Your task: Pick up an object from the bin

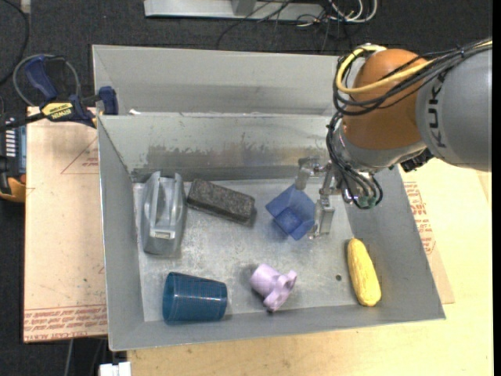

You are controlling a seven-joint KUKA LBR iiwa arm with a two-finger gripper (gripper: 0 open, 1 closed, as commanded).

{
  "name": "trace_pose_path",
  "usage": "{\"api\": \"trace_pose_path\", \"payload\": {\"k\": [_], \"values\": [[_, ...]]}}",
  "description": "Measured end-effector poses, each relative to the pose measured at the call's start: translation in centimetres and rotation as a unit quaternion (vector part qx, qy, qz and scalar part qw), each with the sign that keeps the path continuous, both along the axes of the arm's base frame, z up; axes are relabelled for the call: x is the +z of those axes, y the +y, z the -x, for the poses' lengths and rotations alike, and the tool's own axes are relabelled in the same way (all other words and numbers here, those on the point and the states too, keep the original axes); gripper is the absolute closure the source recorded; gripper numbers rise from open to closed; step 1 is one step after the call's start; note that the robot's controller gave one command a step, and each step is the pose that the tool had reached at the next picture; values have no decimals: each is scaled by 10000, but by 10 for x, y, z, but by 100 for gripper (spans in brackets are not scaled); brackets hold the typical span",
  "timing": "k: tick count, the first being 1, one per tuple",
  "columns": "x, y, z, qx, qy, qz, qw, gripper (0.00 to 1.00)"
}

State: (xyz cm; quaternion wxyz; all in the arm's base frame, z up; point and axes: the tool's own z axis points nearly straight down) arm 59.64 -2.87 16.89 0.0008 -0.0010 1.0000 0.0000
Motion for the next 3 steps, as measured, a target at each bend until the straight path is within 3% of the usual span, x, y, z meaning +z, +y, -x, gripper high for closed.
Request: {"api": "trace_pose_path", "payload": {"k": [1, 2, 3], "values": [[0, 0, 0, 0, 0, 0, 10000, 0], [-75, 23, -2, 569, 20, -10, 9984, 0], [-50, 21, -9, -51, -61, 1, 10000, 100]]}}
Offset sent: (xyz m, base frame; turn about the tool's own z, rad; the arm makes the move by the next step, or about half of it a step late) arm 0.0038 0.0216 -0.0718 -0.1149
